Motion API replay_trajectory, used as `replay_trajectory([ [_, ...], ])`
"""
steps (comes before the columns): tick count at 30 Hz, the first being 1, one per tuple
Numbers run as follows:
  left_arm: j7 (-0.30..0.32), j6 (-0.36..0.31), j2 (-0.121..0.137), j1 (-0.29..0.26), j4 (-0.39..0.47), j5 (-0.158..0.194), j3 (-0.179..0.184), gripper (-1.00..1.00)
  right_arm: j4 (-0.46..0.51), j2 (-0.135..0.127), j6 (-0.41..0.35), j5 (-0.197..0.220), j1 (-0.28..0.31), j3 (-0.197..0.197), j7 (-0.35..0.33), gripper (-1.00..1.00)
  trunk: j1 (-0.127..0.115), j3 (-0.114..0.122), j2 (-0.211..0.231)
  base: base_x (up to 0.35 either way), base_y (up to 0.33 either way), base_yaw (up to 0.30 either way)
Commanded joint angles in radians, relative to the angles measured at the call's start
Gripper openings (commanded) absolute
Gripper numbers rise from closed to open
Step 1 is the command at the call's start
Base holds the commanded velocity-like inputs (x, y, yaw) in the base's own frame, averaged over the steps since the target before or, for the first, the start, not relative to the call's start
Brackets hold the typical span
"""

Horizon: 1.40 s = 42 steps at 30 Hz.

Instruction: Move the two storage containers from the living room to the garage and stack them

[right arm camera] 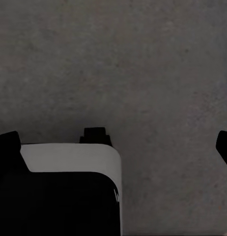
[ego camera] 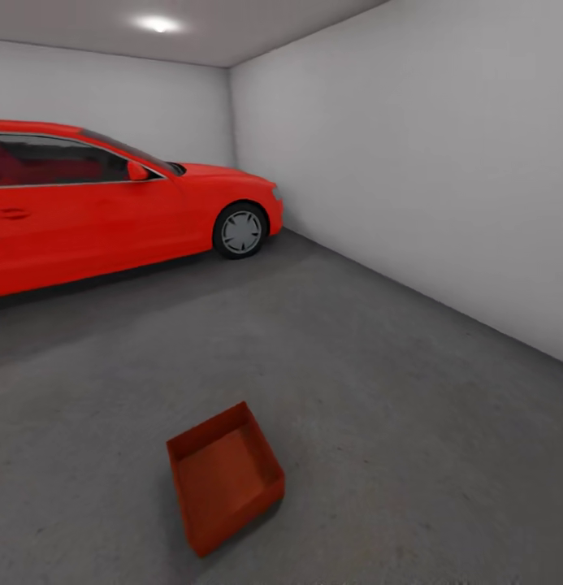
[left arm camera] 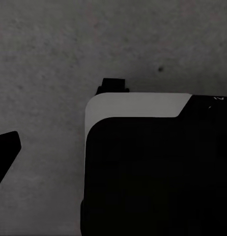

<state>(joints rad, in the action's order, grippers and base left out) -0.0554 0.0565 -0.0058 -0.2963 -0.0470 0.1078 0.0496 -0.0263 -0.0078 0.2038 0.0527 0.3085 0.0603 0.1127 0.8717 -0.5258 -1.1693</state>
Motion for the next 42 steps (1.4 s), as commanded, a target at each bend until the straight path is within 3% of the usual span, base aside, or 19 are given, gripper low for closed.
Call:
replay_trajectory([
  [1,-0.001,0.006,0.0,-0.001,-0.004,0.01,0.006,1.0,-0.003,0.0,0.005,0.005,0.001,0.006,0.002,1.0,0.0,0.0,-0.001,-0.026,0.31,-0.238],
  [9,-0.001,0.006,0.0,-0.001,-0.004,0.01,0.006,1.0,-0.003,0.0,0.005,0.006,0.001,0.006,0.002,1.0,0.0,0.006,-0.001,-0.007,0.27,-0.256],
  [26,-0.001,0.006,0.0,-0.001,-0.004,0.01,0.006,1.0,-0.003,0.0,0.006,0.006,0.001,0.006,-0.005,1.0,0.0,0.021,-0.001,0.0,0.02,-0.262],
  [42,-0.001,0.006,0.0,-0.001,-0.004,0.01,0.006,1.0,-0.003,0.0,0.006,0.006,0.001,0.006,-0.005,1.0,0.0,0.035,-0.001,0.0,0.312,-0.262],
])
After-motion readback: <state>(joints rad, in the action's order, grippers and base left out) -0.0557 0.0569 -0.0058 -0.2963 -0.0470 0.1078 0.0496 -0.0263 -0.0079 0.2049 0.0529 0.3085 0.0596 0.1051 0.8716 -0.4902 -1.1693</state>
